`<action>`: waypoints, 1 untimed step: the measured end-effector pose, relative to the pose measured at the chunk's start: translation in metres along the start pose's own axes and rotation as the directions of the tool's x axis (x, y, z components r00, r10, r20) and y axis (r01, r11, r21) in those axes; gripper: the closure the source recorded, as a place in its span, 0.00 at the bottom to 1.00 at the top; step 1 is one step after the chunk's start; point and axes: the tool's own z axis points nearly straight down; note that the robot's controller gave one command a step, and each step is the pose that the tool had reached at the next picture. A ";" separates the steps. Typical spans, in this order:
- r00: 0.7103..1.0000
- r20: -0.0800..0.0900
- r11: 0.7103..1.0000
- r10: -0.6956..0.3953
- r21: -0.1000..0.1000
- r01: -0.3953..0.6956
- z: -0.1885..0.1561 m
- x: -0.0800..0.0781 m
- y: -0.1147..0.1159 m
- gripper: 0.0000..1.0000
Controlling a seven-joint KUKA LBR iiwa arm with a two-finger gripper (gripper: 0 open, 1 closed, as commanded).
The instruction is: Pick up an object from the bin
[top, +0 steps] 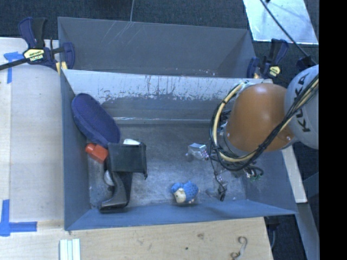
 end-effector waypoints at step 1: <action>0.995 0.003 0.995 -0.097 0.000 0.097 0.056 -0.011 0.043 0.00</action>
Offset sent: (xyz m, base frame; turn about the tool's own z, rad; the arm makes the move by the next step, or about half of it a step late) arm -0.0078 0.0425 -0.0562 -0.0916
